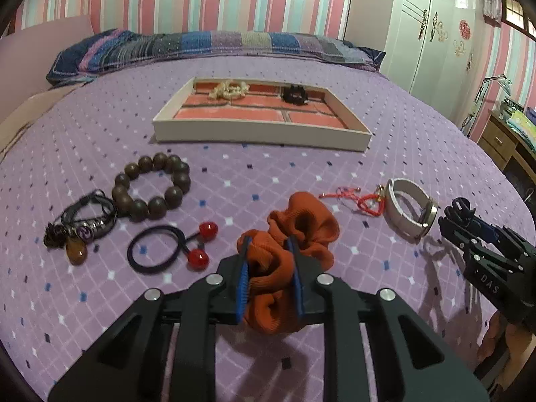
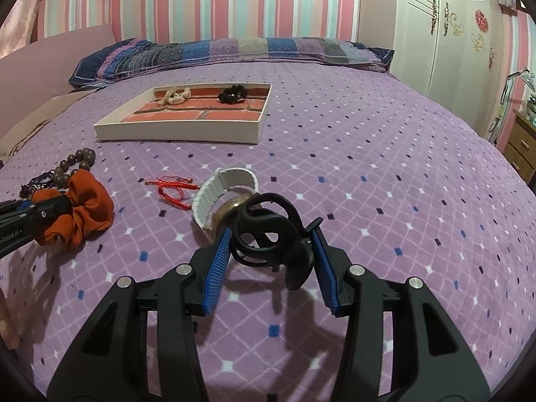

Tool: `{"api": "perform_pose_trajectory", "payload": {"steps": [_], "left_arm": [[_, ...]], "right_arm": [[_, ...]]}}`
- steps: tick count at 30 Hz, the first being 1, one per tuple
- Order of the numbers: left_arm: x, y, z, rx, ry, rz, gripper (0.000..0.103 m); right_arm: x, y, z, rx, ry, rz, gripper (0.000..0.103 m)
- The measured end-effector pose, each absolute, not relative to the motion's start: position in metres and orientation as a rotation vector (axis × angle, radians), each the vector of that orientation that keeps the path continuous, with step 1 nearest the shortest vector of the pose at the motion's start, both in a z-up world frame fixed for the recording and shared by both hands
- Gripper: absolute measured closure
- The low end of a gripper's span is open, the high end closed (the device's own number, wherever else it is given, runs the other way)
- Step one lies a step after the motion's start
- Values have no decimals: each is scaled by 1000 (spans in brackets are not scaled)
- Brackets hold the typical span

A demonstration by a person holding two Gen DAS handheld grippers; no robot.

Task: Organize jewelry
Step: 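Carry the orange scrunchie and black claw clip with both tools into the tray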

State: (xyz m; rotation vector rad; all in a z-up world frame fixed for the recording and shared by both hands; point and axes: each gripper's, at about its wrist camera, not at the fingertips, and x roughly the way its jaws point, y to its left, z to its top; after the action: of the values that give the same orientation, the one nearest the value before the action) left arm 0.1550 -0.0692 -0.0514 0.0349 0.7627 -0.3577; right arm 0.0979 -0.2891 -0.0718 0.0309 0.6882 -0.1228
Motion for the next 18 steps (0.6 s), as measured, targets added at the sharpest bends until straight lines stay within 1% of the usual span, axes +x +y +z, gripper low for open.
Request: {"api": "perform_pose_trajectory", "payload": {"steps": [8,14,18], "left_arm": [[169,-67,-31,-9,737,-384,83],[186,-66,-19,-15,720,-384,84],[209,-66,-2,-21,690,-379,84]], "right_arm": [[108,-288,-44,32,646,-128,55],[133,-283,-39,43,651,-106,55],[163,-278,-24,48,627,-91,55]]}}
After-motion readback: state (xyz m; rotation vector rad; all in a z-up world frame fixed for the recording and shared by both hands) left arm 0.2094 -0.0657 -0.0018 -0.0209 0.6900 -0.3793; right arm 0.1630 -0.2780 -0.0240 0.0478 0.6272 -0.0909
